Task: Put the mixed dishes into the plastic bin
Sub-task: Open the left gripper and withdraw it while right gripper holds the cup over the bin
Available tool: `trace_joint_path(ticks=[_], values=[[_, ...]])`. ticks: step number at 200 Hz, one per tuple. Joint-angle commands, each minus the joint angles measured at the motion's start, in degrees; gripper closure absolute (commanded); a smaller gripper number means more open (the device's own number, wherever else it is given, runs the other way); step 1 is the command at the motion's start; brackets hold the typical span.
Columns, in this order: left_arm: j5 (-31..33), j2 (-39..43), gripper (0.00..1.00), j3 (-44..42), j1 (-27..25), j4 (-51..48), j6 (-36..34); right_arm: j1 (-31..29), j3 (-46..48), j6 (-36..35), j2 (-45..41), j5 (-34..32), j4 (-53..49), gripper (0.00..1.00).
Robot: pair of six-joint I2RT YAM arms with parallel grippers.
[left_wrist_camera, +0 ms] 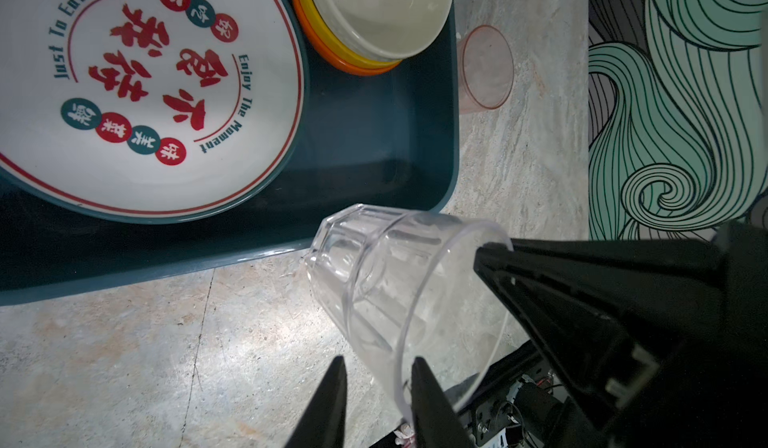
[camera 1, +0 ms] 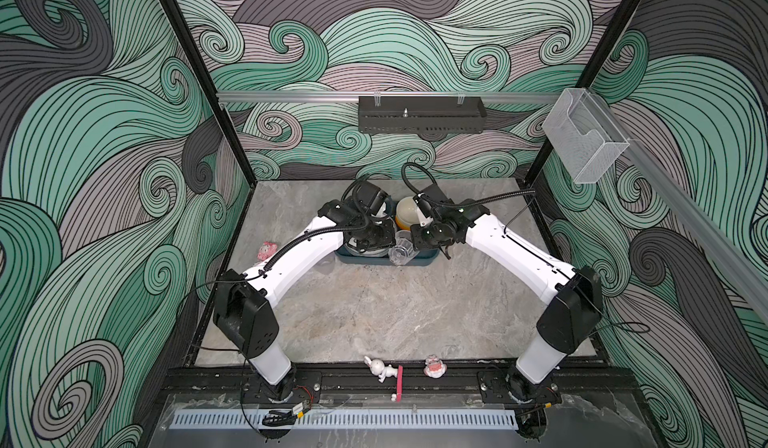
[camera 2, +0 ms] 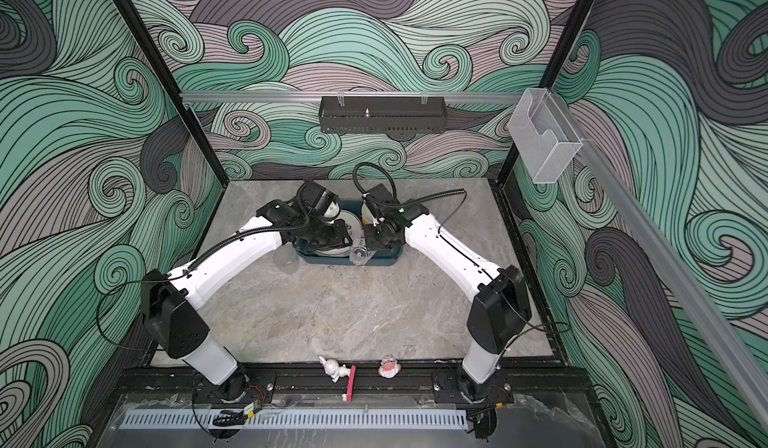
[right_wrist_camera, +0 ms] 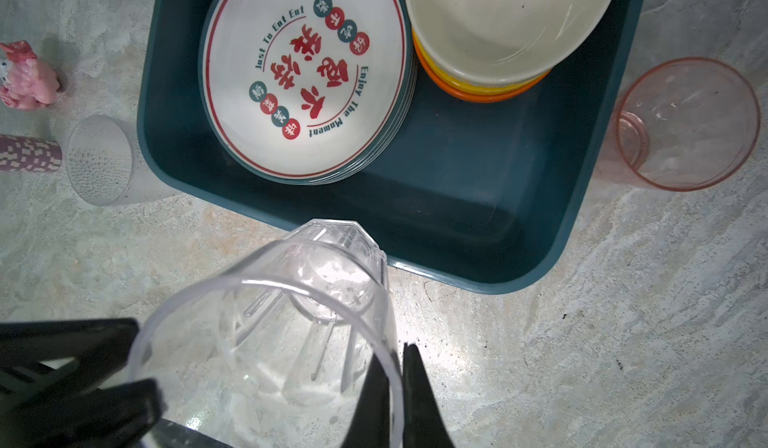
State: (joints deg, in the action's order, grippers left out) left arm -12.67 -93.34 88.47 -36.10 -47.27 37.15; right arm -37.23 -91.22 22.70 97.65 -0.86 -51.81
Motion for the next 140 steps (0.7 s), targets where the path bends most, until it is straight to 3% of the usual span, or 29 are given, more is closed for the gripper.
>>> trace_joint_path(ticks=[1,140], values=[[-0.4,3.9,0.69,-1.4,0.6,1.2,0.8,1.0,-2.1,-0.8,-0.1,-1.8,-0.3,1.00],[3.6,22.1,0.59,-21.0,6.7,5.2,2.7,8.7,-5.2,-2.0,6.5,-2.6,-0.2,1.00]])
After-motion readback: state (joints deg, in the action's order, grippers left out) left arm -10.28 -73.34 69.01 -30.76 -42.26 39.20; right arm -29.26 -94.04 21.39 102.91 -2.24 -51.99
